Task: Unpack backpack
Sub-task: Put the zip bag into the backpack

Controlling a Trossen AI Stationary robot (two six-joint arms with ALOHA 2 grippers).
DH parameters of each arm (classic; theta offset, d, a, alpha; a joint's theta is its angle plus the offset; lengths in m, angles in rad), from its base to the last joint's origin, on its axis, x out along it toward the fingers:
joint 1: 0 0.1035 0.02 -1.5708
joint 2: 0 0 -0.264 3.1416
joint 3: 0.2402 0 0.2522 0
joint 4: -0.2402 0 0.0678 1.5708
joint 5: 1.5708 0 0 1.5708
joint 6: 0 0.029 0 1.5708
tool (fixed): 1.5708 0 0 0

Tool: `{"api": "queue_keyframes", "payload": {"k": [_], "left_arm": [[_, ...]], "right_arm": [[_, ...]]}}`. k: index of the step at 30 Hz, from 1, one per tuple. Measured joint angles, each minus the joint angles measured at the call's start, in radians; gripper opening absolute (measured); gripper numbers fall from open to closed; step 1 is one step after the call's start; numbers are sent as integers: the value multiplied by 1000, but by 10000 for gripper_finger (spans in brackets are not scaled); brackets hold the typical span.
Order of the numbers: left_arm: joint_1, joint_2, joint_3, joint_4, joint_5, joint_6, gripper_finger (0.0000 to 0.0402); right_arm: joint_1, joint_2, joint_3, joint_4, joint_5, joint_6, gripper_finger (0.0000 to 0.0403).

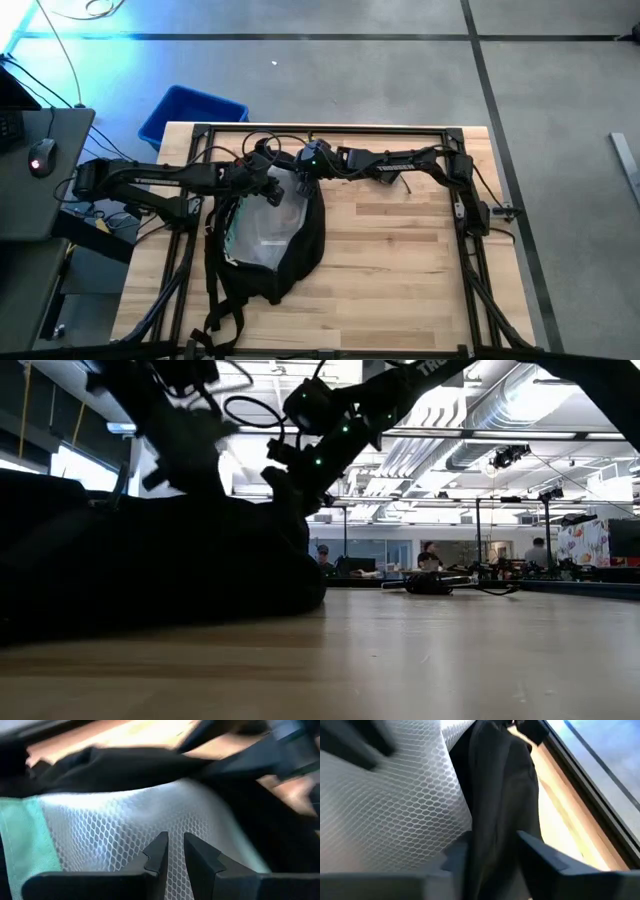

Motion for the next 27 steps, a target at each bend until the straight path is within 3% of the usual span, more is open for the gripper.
{"api": "queue_keyframes", "payload": {"k": [2, 4, 8, 17, 22, 27], "left_arm": [[28, 39, -26, 55, 18, -13, 37], [48, 84, -48, 111, 47, -31, 37], [61, 178, -78, 214, 95, -56, 36], [61, 364, -96, 343, 84, -160, 36], [63, 318, -69, 350, 146, -158, 48], [37, 175, 16, 290, 310, -43, 68]], "right_arm": [[-5, 0, 0, -40, -20, 0, 43], [-7, 0, 0, -86, -41, -8, 12], [-6, -22, 0, -157, -65, -11, 2], [27, -205, 0, -275, -224, -72, 0], [36, -226, 0, -365, -225, -75, 0], [27, -234, 0, -377, -223, -78, 0]]}}
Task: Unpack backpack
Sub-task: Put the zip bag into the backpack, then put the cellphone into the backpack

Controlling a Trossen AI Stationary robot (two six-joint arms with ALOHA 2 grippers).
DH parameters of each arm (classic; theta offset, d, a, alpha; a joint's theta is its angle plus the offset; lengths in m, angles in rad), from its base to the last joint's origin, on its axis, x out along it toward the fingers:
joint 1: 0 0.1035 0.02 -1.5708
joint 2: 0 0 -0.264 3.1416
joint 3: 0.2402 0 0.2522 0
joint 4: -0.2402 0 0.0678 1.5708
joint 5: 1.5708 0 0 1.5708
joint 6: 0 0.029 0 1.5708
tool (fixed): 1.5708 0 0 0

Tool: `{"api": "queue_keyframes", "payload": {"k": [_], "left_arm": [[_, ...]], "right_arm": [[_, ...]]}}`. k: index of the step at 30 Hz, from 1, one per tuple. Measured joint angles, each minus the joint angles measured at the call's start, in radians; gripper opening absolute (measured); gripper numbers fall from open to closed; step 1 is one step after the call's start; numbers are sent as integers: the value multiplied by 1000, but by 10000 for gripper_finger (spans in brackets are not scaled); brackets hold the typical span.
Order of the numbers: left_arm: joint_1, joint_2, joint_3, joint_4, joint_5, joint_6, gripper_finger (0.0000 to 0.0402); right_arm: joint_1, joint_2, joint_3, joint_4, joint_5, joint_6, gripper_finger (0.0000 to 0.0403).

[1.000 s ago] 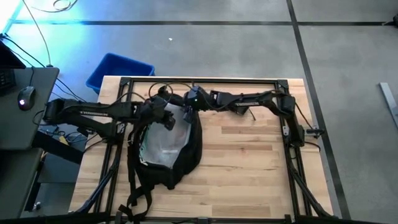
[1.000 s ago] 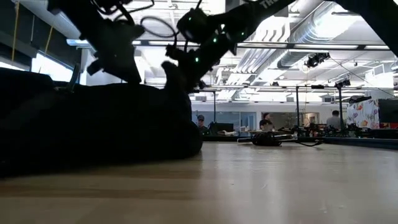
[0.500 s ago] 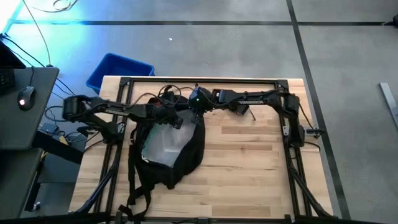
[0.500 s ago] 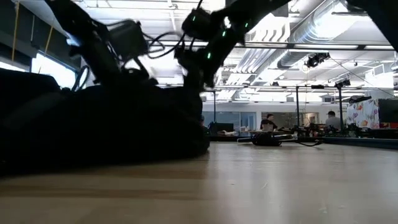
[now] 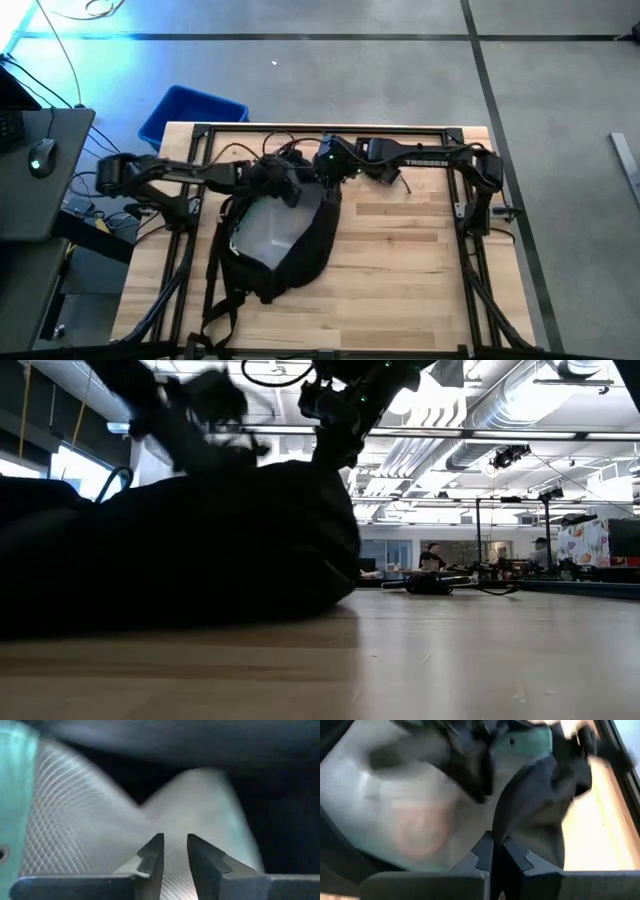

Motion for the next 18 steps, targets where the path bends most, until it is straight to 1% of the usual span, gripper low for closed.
{"api": "queue_keyframes", "payload": {"k": [1, 3, 6, 11, 14, 18], "left_arm": [[-8, -30, 16, -35, 25, 25, 69], [-29, -92, 50, -121, 44, 71, 71], [-59, -184, 100, -237, 26, 171, 69], [-84, -272, 109, -475, -105, 279, 75], [-77, -283, 109, -603, -123, 277, 98], [-76, -277, 109, -667, -127, 265, 143]], "right_arm": [[-3, 0, 0, 0, -1, 0, 0], [-11, 0, 0, 0, -9, 0, 0], [-26, 0, 0, 0, -26, 0, 0], [-39, 0, 0, -6, -31, -4, 0], [-42, 0, 0, -20, -49, -24, 0], [-42, 0, 0, -33, -53, -46, 0]]}}
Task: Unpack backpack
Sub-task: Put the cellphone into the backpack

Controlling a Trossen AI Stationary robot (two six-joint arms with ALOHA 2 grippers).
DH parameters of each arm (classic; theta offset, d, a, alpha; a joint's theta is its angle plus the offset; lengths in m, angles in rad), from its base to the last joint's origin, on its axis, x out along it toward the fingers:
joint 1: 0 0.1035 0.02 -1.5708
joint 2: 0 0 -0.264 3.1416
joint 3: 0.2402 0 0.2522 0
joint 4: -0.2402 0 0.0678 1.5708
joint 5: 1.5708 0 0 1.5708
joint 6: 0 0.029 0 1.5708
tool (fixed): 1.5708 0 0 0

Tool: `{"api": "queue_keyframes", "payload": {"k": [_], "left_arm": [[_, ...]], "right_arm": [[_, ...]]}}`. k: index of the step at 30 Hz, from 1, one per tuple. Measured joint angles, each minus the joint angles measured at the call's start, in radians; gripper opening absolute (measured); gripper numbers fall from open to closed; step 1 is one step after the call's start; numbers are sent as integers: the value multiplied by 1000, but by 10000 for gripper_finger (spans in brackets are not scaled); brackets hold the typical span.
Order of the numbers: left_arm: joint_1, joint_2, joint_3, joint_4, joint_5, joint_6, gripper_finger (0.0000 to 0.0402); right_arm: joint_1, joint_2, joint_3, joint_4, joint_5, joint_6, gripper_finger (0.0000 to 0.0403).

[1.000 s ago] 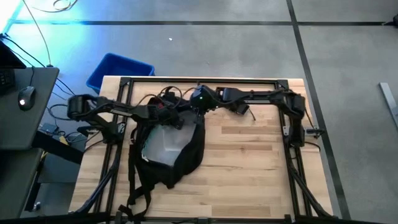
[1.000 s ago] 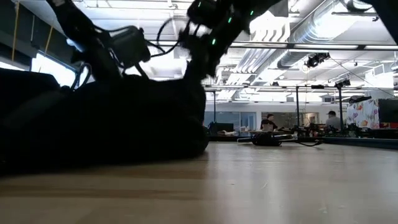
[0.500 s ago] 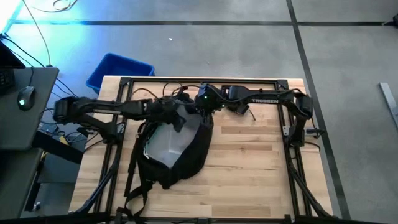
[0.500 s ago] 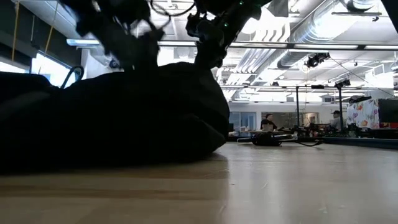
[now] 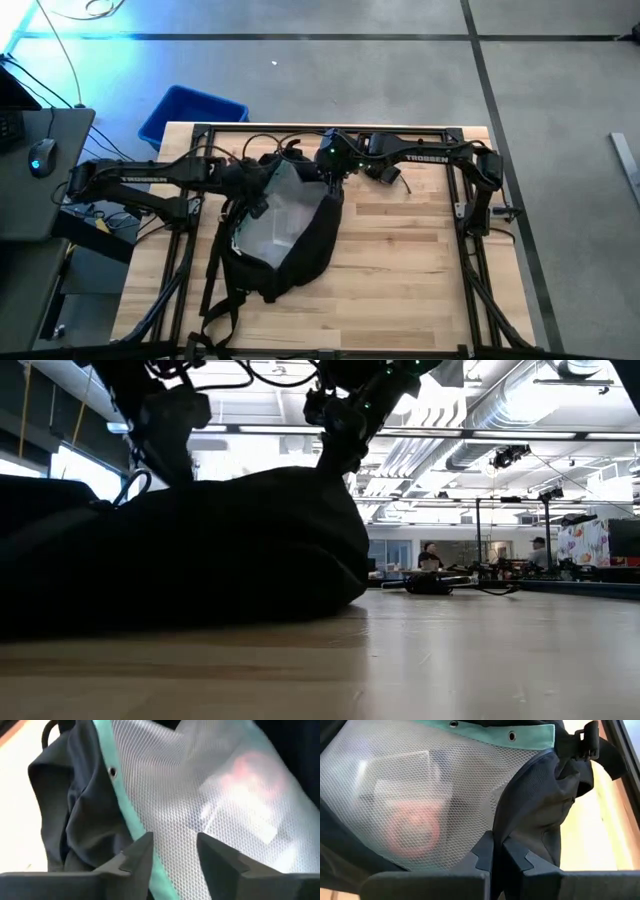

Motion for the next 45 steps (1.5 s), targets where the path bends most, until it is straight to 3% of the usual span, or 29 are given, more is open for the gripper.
{"api": "queue_keyframes", "payload": {"k": [8, 14, 17, 21, 22, 27, 32, 41, 45], "left_arm": [[5, 83, -34, -125, -183, -54, 191], [15, 160, -112, -19, -153, -141, 190], [15, 199, -113, -44, -174, -200, 153], [15, 212, -81, -84, -178, -196, 30], [12, 207, -60, -109, -194, -204, 17], [-37, 168, 126, -282, -362, -256, 2], [-85, 138, 284, -316, -489, -276, 0], [-99, 134, 331, -304, -545, -310, 0], [-100, 134, 332, -253, -545, -310, 0]], "right_arm": [[-4, 0, 0, -3, -3, -16, 0], [-4, 0, 0, -15, -7, -29, 0], [-4, 0, 0, -25, -7, -33, 0], [-4, 0, -1, -57, -29, -42, 0], [-4, 0, -10, -57, -43, -53, 0], [-7, -1, -111, -39, -66, -97, 0], [-29, 1, -180, 11, -60, -61, 0], [-62, -133, -179, 79, 3, -17, 1], [-67, -210, -179, 95, 38, -48, 26]]}}
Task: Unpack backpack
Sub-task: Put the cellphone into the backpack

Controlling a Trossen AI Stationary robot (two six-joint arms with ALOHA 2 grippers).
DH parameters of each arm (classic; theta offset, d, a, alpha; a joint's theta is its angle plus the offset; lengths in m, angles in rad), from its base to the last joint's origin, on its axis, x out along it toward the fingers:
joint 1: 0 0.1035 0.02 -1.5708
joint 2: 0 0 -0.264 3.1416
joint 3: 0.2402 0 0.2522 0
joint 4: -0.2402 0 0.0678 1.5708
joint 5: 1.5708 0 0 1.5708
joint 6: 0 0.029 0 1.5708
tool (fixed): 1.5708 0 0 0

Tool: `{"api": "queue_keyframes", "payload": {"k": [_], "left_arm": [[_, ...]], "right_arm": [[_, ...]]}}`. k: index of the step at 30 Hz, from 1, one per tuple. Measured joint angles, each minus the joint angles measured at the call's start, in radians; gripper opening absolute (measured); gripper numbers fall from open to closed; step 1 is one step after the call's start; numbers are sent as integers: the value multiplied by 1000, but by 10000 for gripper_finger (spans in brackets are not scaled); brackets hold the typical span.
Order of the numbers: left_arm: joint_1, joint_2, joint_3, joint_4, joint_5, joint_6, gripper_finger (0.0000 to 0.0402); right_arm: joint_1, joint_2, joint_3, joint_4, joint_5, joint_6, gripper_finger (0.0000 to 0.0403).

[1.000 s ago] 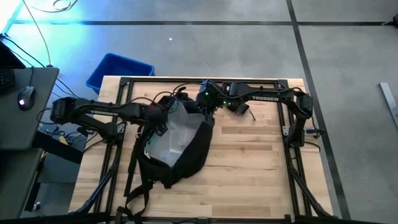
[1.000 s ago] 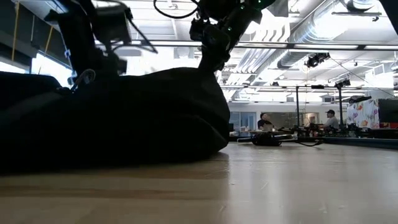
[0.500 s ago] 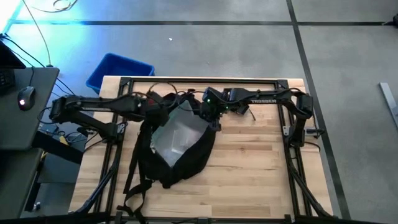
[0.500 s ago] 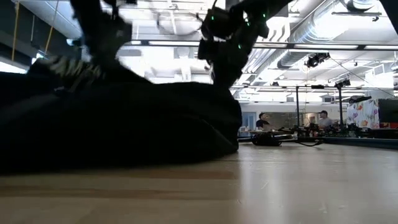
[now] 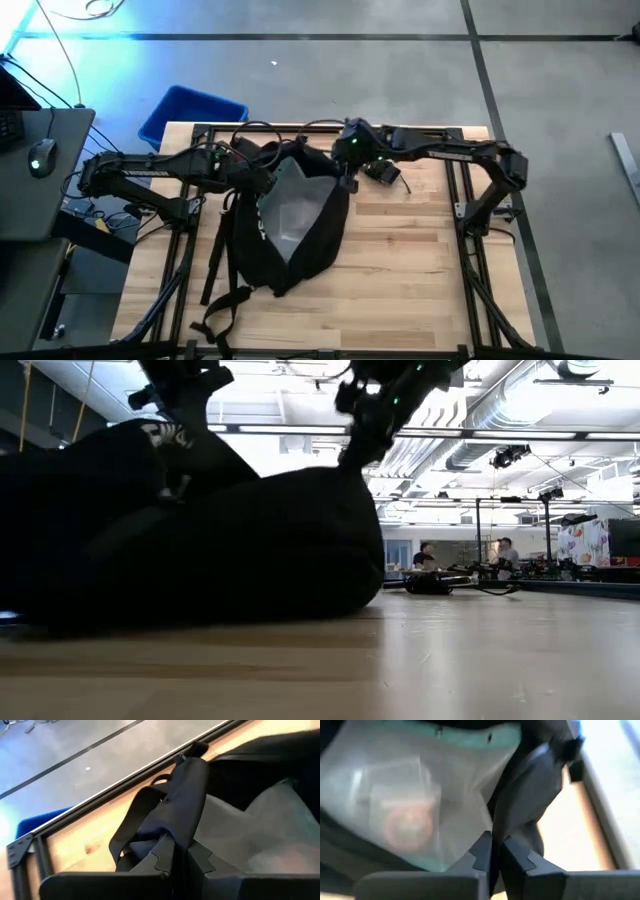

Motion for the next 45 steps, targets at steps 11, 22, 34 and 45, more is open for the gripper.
{"api": "queue_keyframes", "payload": {"k": [11, 22, 34, 45], "left_arm": [[-22, 5, -49, 121, 21, -5, 0], [-56, -2, -162, -169, -31, -276, 2], [-53, -199, -27, -233, 20, -256, 119], [10, 69, 78, 898, 132, 505, 110]], "right_arm": [[-3, -7, 3, 14, -4, 105, 185], [-198, -34, 2, -141, -95, 113, 243], [-461, -24, 2, -435, -213, -59, 243], [-727, 146, 2, -497, -291, -58, 243]]}}
